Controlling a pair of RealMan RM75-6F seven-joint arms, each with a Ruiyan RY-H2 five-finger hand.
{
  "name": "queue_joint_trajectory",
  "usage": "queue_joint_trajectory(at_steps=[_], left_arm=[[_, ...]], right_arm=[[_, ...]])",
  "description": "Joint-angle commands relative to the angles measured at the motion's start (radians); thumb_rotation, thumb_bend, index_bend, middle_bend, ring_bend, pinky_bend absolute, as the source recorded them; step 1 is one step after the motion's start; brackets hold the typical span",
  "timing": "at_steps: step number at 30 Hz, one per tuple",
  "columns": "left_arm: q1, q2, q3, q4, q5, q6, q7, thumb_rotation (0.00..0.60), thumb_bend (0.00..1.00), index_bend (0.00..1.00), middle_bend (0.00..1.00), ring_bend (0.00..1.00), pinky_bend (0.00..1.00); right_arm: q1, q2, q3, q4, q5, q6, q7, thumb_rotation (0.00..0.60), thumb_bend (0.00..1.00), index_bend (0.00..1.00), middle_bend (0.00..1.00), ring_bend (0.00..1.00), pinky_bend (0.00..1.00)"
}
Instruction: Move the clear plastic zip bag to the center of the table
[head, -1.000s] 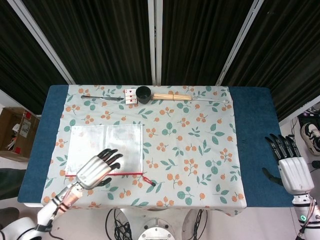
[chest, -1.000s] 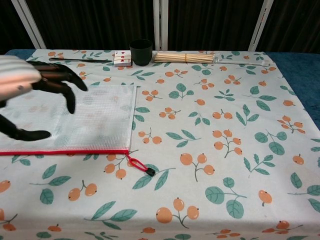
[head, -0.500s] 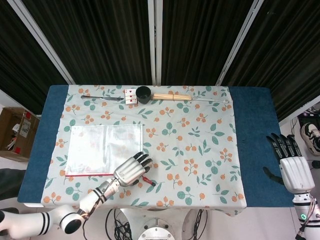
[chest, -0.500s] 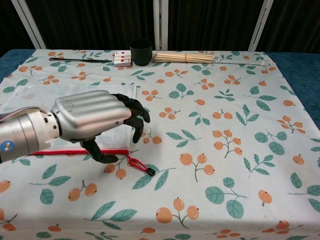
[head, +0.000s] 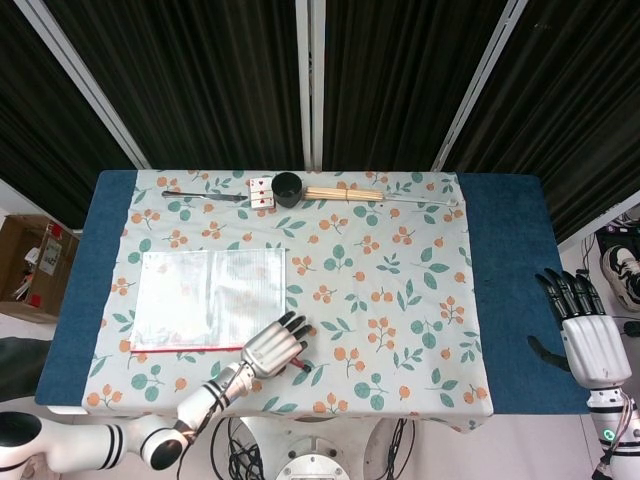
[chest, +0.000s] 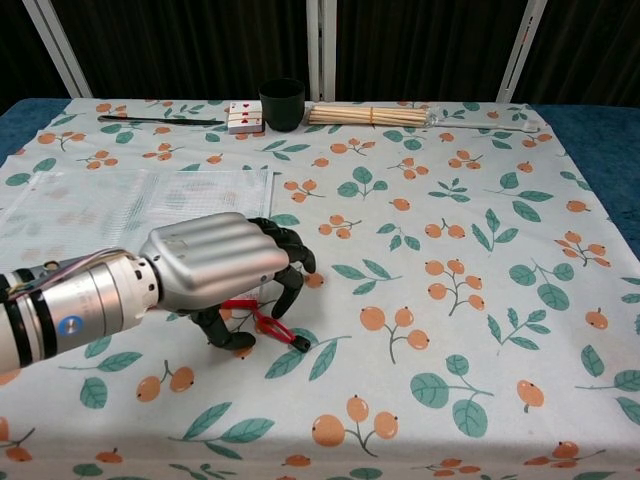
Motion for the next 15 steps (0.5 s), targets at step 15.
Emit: queue_joint_trajectory(at_steps=[15], left_arm=[[-0.050, -0.024, 0.019, 0.009, -0.094, 0.012, 0.046, 0.600, 0.27, 0.52, 0.16, 0.10, 0.14]], right_arm=[[-0.005, -0.004, -0.002, 0.015, 0.002, 0.006, 0.016, 0.600, 0.13, 0.03, 0.04, 0.00, 0.05]])
